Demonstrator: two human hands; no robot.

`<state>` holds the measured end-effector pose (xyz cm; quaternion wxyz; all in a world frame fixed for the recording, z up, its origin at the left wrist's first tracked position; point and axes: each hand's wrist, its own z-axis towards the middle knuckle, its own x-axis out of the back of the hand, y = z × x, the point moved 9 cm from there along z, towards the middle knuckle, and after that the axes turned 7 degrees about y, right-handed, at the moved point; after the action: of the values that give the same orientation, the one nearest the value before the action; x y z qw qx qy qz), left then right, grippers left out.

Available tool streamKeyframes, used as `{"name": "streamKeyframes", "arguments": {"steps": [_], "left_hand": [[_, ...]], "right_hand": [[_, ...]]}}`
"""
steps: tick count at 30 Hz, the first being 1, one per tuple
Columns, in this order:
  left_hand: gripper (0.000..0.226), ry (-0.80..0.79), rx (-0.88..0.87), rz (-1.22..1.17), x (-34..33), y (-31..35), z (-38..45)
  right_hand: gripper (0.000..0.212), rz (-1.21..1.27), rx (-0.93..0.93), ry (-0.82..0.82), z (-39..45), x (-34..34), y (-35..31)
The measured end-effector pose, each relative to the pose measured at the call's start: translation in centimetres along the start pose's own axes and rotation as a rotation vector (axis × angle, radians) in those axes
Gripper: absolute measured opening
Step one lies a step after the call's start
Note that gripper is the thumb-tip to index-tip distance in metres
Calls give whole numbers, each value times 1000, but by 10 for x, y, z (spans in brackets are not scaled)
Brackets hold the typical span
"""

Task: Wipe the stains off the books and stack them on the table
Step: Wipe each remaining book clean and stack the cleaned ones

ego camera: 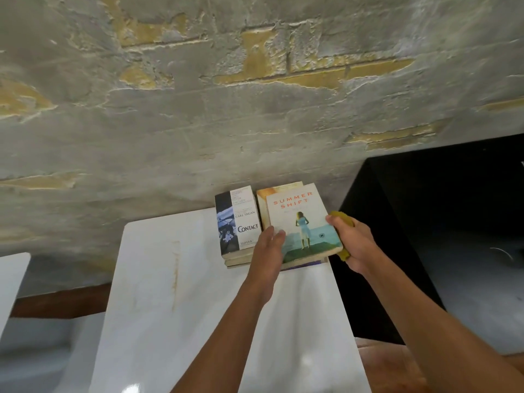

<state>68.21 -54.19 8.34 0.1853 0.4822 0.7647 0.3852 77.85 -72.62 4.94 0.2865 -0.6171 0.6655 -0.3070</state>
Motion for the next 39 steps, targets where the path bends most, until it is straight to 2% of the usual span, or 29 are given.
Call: {"name": "streamKeyframes", "arguments": {"steps": [4,7,9,15,27,31,35,37,39], "left_hand": [[25,131,-88,198,19,-5,0],[30,215,-8,273,29,-23,0],[32,217,54,259,30,-32,3],[40,224,2,287,26,-34,3],[38,232,-24,281,25,-39,-2],[31,232,-24,268,19,-37,-4],[39,203,-31,260,15,-39,-9],[39,218,-46,264,16,-42,-10],[39,244,-37,252,17,-42,-9]], "right_hand": [[29,18,19,48,12,-10,-1],[33,-13,61,100,20,-12,-5],[33,-58,98,113,24,-16,-10],[22,-161,218,125,26,-28,-23],[30,-267,285,139,24,-22,-22],[33,-459,420,268,18,-20,-32],[35,-631,593,390,4,-18,-43],[46,-677,717,359,-5,-26,-47],[51,-771,818,209,-15,-47,-45]]}}
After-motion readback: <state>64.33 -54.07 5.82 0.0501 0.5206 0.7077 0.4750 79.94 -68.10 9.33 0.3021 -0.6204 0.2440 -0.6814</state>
